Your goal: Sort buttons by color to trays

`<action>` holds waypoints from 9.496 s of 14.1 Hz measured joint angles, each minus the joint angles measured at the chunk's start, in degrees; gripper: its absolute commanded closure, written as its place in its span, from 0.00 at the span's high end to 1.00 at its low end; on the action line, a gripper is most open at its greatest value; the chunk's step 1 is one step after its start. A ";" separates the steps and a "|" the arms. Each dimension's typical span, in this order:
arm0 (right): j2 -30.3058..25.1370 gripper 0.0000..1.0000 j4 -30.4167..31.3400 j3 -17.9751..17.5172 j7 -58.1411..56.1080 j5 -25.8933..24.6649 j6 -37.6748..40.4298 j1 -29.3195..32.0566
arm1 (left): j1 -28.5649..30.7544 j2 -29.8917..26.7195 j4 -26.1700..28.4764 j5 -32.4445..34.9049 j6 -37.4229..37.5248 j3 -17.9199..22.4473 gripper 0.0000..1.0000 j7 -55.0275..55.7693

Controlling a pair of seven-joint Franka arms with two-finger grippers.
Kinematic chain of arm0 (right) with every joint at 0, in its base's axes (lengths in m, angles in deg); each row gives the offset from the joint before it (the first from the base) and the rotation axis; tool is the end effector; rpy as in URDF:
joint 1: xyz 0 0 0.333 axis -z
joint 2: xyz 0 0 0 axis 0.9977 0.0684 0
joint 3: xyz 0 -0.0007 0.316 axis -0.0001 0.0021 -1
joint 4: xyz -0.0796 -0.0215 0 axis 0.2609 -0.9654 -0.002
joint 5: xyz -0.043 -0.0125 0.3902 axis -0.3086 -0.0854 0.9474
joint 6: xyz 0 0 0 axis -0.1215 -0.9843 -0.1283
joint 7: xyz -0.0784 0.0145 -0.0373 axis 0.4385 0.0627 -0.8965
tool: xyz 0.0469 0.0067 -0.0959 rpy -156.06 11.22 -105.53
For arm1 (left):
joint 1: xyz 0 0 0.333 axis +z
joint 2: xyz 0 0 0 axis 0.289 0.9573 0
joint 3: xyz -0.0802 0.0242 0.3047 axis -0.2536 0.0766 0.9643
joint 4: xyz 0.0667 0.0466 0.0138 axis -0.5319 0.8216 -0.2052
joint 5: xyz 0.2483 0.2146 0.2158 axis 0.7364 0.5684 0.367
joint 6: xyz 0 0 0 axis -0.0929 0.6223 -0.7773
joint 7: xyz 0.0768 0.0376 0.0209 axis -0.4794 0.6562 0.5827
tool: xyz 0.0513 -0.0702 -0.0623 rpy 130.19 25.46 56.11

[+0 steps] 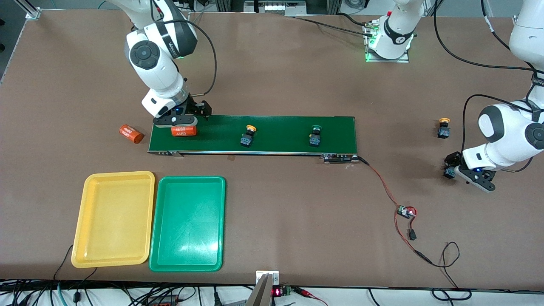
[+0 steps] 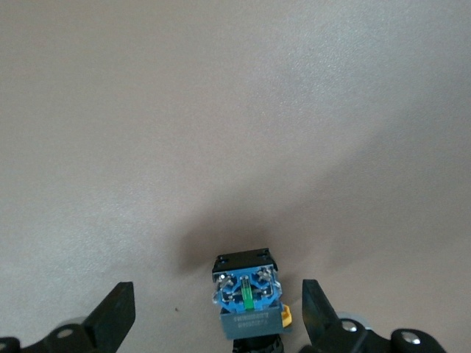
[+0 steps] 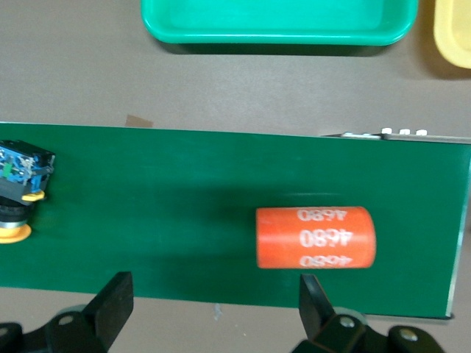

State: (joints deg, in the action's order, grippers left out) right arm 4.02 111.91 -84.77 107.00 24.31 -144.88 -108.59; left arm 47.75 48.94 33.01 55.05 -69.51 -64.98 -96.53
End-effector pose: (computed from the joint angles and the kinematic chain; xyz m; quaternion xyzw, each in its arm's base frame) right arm 0.4640 0.2519 0.3274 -0.9997 -0.0130 -0.0115 0.0175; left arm 0.5997 0.1834 0.1923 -0.9466 0.3213 -0.0284 0.0041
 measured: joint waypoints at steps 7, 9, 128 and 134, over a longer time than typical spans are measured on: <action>1.62 1.00 -0.22 0.01 3.13 0.00 -1.27 -1.51 | -0.05 0.91 0.09 0.00 0.33 -0.07 0.95 0.00; 1.61 1.00 -0.28 0.04 3.13 0.00 -1.28 -1.51 | -0.05 1.10 0.11 0.00 0.33 -0.07 0.84 0.00; 25.65 1.00 -43.92 1.73 -0.96 3.70 28.06 1.17 | -26.00 -15.63 6.33 -14.28 18.44 -11.72 0.00 49.06; 26.56 1.00 -38.75 2.17 1.97 3.75 22.55 0.90 | -28.64 -15.45 6.94 -14.36 22.02 -11.78 0.00 55.30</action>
State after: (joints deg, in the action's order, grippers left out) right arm 30.58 73.16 -82.60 108.97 28.06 -122.33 -107.69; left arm 19.12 33.48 39.95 40.69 -47.48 -76.76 -41.23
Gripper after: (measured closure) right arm 0.000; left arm 0.599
